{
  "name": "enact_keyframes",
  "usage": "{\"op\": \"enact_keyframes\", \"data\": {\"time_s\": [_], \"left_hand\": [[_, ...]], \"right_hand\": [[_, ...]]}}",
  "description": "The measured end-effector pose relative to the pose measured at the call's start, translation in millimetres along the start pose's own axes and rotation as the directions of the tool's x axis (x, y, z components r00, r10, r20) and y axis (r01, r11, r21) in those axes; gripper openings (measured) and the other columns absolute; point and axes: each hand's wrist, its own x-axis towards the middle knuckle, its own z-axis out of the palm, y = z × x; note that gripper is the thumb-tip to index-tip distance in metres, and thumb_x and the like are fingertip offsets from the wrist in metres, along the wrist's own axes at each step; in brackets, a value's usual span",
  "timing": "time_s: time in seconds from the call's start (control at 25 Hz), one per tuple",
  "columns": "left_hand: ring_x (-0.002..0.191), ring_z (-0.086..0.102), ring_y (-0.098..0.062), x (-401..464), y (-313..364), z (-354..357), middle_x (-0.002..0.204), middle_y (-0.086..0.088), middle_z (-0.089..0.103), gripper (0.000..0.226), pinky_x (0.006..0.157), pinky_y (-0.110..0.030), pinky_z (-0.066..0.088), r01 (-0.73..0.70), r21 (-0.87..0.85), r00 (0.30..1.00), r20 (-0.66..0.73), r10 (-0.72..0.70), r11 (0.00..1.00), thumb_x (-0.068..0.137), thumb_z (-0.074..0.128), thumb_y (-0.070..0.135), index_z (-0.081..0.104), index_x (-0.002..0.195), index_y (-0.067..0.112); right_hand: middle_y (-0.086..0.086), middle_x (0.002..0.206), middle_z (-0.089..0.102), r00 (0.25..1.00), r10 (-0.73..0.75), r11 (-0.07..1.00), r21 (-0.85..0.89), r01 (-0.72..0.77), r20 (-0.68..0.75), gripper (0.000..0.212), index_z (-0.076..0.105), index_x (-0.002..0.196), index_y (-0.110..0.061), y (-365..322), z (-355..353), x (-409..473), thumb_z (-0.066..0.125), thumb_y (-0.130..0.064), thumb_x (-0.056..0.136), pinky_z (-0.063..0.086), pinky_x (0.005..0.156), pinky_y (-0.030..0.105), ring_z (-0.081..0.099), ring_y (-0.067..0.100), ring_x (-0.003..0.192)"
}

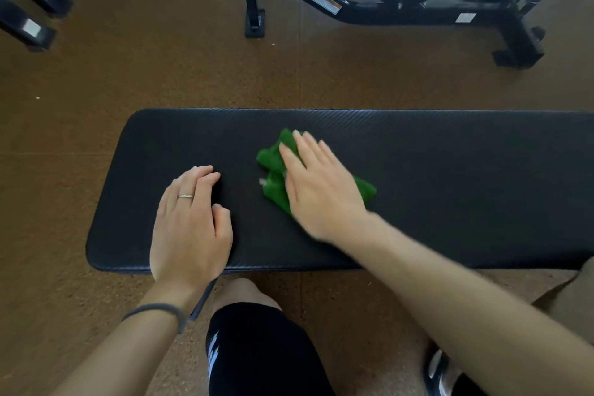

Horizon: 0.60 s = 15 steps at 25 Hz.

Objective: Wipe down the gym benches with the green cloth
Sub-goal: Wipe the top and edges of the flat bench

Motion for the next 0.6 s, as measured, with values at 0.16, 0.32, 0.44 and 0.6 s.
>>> {"op": "enact_keyframes", "data": {"time_s": [0.16,0.32,0.44,0.6], "left_hand": [[0.139,0.044,-0.024,0,-1,-1,0.146,-0.005,0.053,0.041,0.118,-0.049,0.037,0.000,0.001,1.000,-0.008,0.000,1.000,0.096,0.050,0.011,0.057,0.136,0.009],[0.137,0.044,-0.023,1,-1,-1,0.144,-0.004,0.053,0.042,0.118,-0.048,0.036,-0.009,0.000,1.000,-0.001,0.009,1.000,0.094,0.050,0.011,0.058,0.135,0.009],[0.138,0.044,-0.024,-1,-3,-1,0.145,-0.004,0.053,0.042,0.118,-0.049,0.036,-0.019,0.010,1.000,0.006,0.019,1.000,0.094,0.048,0.012,0.057,0.135,0.009],[0.139,0.044,-0.022,0,-4,-2,0.147,-0.003,0.052,0.042,0.118,-0.047,0.037,-0.016,-0.004,1.000,-0.007,0.016,1.000,0.096,0.046,0.014,0.057,0.136,0.011]], "right_hand": [[0.019,0.170,0.013,0.979,0.200,0.980,0.013,-0.201,0.031,0.056,0.018,0.163,-0.008,3,-6,78,0.025,-0.028,0.110,0.005,0.129,0.042,0.009,0.031,0.159],[0.022,0.169,0.013,0.999,0.051,0.998,0.032,-0.051,-0.001,0.059,0.021,0.162,-0.006,-56,8,8,0.026,-0.029,0.107,0.006,0.130,0.044,0.009,0.033,0.158],[0.017,0.169,0.020,0.993,-0.106,0.994,0.042,0.104,0.048,0.058,0.029,0.160,-0.010,-50,6,8,0.024,-0.031,0.106,0.010,0.129,0.043,0.016,0.029,0.158],[0.018,0.165,0.031,0.995,0.079,0.995,-0.071,-0.075,0.054,0.053,0.034,0.156,-0.009,15,-8,80,0.023,-0.027,0.107,0.013,0.127,0.044,0.025,0.030,0.154]]}}
